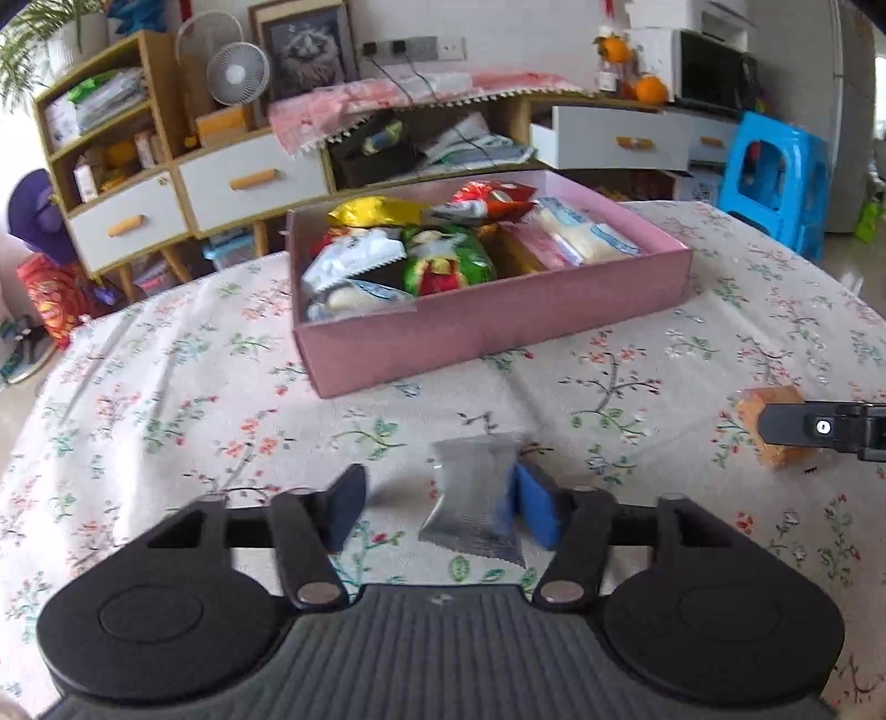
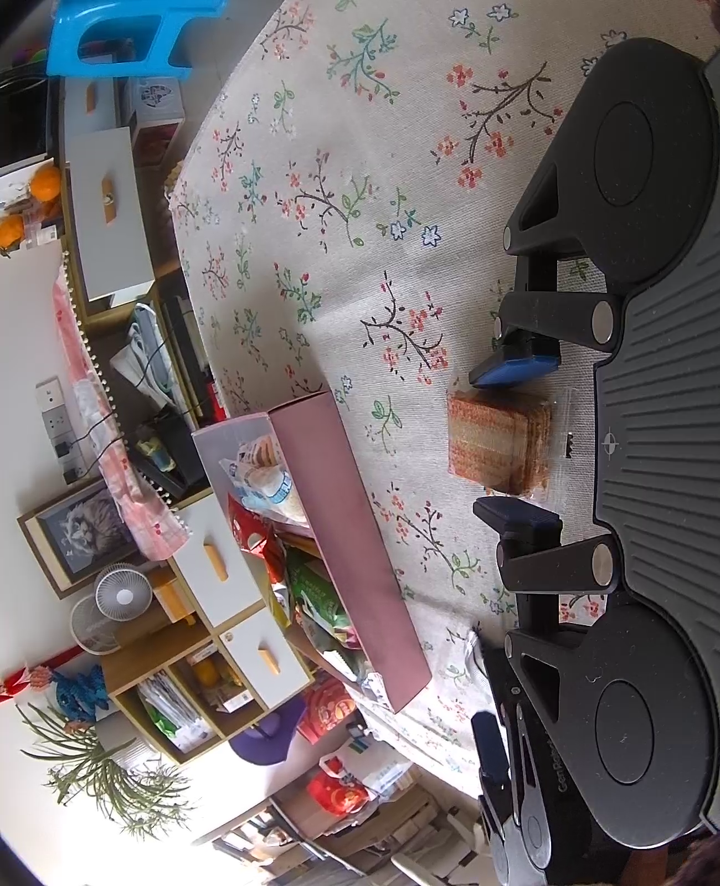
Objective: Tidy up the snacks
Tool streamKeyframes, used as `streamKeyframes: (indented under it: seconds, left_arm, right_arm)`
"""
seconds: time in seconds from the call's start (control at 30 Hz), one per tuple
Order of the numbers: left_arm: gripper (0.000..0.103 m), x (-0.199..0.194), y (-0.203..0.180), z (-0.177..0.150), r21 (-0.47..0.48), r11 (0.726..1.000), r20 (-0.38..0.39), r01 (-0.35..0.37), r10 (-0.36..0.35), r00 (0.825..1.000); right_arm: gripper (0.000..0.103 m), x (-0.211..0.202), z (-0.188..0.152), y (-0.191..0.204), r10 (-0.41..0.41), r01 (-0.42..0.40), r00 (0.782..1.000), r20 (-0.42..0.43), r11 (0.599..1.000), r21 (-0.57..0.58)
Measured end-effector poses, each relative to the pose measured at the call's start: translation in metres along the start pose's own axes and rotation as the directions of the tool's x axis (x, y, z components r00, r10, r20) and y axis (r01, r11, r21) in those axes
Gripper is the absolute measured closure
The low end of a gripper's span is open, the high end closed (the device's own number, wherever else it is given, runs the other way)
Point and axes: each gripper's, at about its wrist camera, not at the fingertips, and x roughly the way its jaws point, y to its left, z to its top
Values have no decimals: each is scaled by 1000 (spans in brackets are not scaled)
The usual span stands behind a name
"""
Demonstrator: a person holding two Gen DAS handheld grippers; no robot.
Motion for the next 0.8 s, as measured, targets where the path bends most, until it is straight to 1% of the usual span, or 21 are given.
streamKeyframes:
  seconds: [0.03, 0.1, 0.23, 0.53, 0.8]
  left_arm:
    - [67, 0, -1, 0, 1, 1000, 1, 18, -18, 1000]
    - [75, -2, -2, -1, -8, 999, 2, 33, -33, 999]
    - [76, -3, -4, -1, -35, 999, 2, 13, -13, 1000]
    - [77, -17, -4, 1, -101, 995, 24, 2, 0, 1000]
    - [77, -20, -15, 2, -138, 990, 14, 28, -27, 1000]
  right_arm:
    - [60, 0, 0, 0, 0, 0, 1000, 0, 1000, 0]
    - [61, 0, 0, 0, 0, 0, 1000, 0, 1000, -1]
    - [61, 0, 0, -1, 0, 0, 1000, 1, 1000, 7]
    - [63, 0, 0, -1, 6, -6, 1000, 2, 1000, 20]
    - [63, 1, -1, 1, 12, -12, 1000, -1, 1000, 21]
